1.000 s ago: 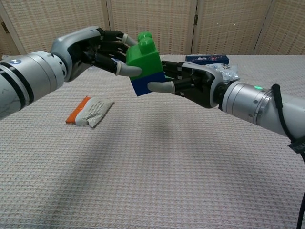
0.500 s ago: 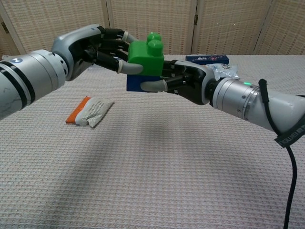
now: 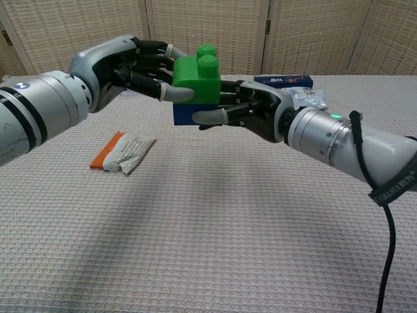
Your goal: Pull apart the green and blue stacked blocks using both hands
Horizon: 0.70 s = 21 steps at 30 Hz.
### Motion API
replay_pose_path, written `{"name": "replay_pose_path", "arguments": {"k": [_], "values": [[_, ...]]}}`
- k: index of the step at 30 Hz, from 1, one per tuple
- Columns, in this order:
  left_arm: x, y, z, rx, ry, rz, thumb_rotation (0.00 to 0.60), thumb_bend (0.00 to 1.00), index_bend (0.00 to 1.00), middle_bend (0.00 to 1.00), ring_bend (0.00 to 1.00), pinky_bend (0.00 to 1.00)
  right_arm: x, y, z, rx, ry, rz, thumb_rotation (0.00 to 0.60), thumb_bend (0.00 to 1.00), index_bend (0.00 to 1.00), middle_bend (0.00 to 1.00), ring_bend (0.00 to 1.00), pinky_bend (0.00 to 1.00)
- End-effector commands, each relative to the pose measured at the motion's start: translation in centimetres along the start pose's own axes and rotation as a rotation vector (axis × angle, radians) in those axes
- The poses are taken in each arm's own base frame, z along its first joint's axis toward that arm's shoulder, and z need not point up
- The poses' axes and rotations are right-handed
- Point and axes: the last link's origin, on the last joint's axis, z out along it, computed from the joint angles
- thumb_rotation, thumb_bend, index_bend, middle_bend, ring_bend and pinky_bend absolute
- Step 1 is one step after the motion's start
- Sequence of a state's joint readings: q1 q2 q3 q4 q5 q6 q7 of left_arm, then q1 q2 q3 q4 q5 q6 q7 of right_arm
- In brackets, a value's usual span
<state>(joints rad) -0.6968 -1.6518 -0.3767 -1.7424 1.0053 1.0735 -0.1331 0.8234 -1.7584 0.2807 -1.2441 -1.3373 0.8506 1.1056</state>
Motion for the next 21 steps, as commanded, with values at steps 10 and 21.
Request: {"name": "replay_pose_path", "arguments": {"k": [10,21], "values": [[0.1,0.5,0.2,-0.02,0.014,-0.021,0.6,0.42,0.66,0.84,0.34,0.0,-0.2,0.9,0.0,-0.019,0.025,-0.014,0.6,0.31,0.7,0.52,0.51,0.33],[0.9,1.4,0.6,-0.049,0.043,-0.046,0.6,0.42,0.66,0.84,0.34,0.0,0.3,1.7,-0.3,-0.046,0.042,-0.039,0.6,0.31,0.71,0.52,0.51,0.33]]}}
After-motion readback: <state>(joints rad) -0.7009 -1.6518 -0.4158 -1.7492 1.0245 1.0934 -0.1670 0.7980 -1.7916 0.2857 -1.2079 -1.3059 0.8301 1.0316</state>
